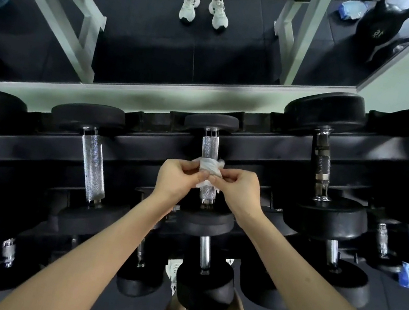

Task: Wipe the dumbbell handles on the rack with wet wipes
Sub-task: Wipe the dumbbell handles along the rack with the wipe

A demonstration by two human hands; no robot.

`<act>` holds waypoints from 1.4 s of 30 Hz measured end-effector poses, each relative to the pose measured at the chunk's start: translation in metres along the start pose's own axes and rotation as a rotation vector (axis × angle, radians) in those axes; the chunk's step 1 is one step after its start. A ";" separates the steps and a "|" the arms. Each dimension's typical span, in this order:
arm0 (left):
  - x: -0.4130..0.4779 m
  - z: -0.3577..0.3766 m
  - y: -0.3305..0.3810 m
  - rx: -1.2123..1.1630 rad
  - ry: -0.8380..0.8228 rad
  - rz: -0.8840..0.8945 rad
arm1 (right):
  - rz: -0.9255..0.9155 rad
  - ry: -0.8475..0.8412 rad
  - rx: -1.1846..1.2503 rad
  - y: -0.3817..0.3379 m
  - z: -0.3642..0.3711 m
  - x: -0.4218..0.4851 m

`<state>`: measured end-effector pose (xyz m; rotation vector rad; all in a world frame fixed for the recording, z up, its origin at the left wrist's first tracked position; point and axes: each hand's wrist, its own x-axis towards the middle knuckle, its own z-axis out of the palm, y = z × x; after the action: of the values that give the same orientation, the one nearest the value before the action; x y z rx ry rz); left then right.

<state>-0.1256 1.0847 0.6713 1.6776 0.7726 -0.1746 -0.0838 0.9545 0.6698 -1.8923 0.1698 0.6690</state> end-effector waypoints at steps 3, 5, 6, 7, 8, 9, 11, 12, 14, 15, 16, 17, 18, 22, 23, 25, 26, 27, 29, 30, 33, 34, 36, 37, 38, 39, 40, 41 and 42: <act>0.002 0.004 0.010 -0.112 0.036 0.002 | 0.002 0.032 0.060 -0.014 0.001 0.014; 0.004 0.004 0.014 -0.150 0.034 -0.023 | -0.011 0.039 0.083 -0.021 0.002 0.018; 0.004 0.003 0.016 -0.151 0.021 -0.044 | -0.025 0.046 0.071 -0.023 0.001 0.017; 0.003 0.001 0.017 -0.144 0.016 -0.059 | -0.043 0.062 0.057 -0.022 -0.001 0.013; 0.004 -0.003 0.020 -0.054 0.037 -0.038 | -0.061 0.087 0.039 -0.021 -0.005 0.008; 0.005 -0.009 0.022 0.113 0.093 0.034 | -0.074 0.116 0.026 -0.020 -0.010 0.003; 0.006 -0.020 0.034 0.476 0.300 0.249 | -0.081 0.168 0.017 -0.020 -0.024 -0.007; 0.008 -0.024 0.041 0.583 0.384 0.359 | -0.082 0.190 0.007 -0.020 -0.030 -0.010; 0.014 -0.028 0.058 0.712 0.412 0.519 | -0.066 0.206 -0.073 -0.021 -0.040 -0.012; 0.020 -0.027 0.064 0.779 0.363 0.570 | -0.048 0.187 -0.130 -0.021 -0.040 -0.011; 0.026 -0.026 0.071 0.842 0.283 0.595 | -0.026 0.147 -0.170 -0.021 -0.038 -0.008; 0.031 -0.024 0.078 0.891 0.191 0.593 | 0.002 0.092 -0.177 -0.021 -0.033 -0.005; 0.037 -0.023 0.083 0.922 0.110 0.575 | 0.033 0.028 -0.154 -0.020 -0.026 0.000; 0.046 -0.025 0.097 0.961 -0.038 0.557 | 0.087 -0.153 -0.030 -0.018 0.001 0.013; 0.045 -0.025 0.098 0.951 -0.046 0.559 | 0.097 -0.157 0.012 -0.017 0.003 0.014; 0.043 -0.024 0.099 0.918 -0.044 0.565 | 0.118 -0.137 0.098 -0.015 0.005 0.016; 0.042 -0.023 0.099 0.899 -0.033 0.569 | 0.125 -0.122 0.125 -0.014 0.006 0.017; 0.041 -0.022 0.097 0.875 -0.019 0.573 | 0.129 -0.102 0.132 -0.014 0.008 0.016; 0.039 -0.022 0.093 0.790 0.001 0.569 | 0.125 -0.049 0.109 -0.015 0.012 0.014; 0.039 -0.023 0.090 0.733 0.007 0.556 | 0.111 -0.021 0.087 -0.016 0.013 0.012; 0.040 -0.029 0.082 0.544 0.006 0.511 | 0.053 0.054 0.014 -0.022 0.014 0.011; 0.041 -0.030 0.080 0.480 0.002 0.498 | 0.031 0.077 -0.030 -0.025 0.013 0.010; 0.043 -0.035 0.076 0.372 -0.006 0.462 | -0.018 0.127 -0.148 -0.031 0.014 0.009; 0.045 -0.037 0.074 0.337 -0.016 0.435 | -0.036 0.143 -0.199 -0.033 0.017 0.009; 0.046 -0.041 0.073 0.322 -0.029 0.403 | -0.053 0.149 -0.248 -0.035 0.021 0.010; 0.048 -0.044 0.071 0.332 -0.040 0.376 | -0.071 0.151 -0.304 -0.035 0.026 0.010; 0.050 -0.048 0.071 0.370 -0.046 0.360 | -0.084 0.148 -0.360 -0.035 0.030 0.009; 0.053 -0.052 0.071 0.433 -0.046 0.355 | -0.098 0.146 -0.399 -0.035 0.034 0.008; 0.055 -0.056 0.073 0.516 -0.044 0.358 | -0.103 0.145 -0.416 -0.034 0.037 0.006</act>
<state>-0.0582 1.1535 0.7184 2.2624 0.3968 -0.1666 -0.0780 1.0023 0.6839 -2.3333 0.0238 0.5241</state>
